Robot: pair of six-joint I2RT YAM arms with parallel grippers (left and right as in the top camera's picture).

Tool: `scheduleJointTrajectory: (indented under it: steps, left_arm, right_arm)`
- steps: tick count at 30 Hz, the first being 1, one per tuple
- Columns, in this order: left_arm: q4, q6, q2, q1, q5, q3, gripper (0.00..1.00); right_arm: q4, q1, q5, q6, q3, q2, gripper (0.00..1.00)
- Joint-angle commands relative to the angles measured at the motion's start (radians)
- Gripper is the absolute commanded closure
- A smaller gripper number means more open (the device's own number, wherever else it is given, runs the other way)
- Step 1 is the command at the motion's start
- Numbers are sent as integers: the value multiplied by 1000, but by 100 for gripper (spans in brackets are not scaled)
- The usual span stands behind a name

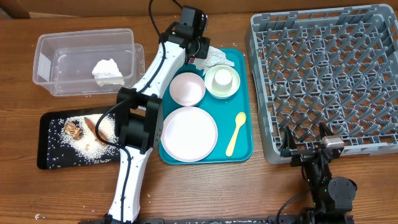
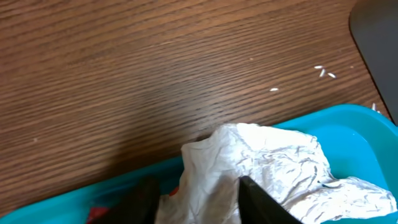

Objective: Sort waste into correct bins and load items into the dishwasher
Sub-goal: 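Grasp the second white napkin behind the bowls with the left gripper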

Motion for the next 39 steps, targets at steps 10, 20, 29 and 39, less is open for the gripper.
scheduleJointTrajectory:
  steps: [10, 20, 29, 39]
  left_arm:
    - [-5, 12, 39, -6, -8, 10, 43]
    - [3, 11, 43, -8, -7, 32, 63]
    - [-54, 8, -48, -10, -5, 50, 96]
    - [-232, 0, -202, -10, -4, 50, 96]
  right_arm:
    - [5, 0, 10, 0, -10, -10, 0]
    - [5, 0, 10, 0, -10, -10, 0]
    - [5, 0, 10, 0, -10, -10, 0]
    - [5, 0, 10, 0, -10, -10, 0]
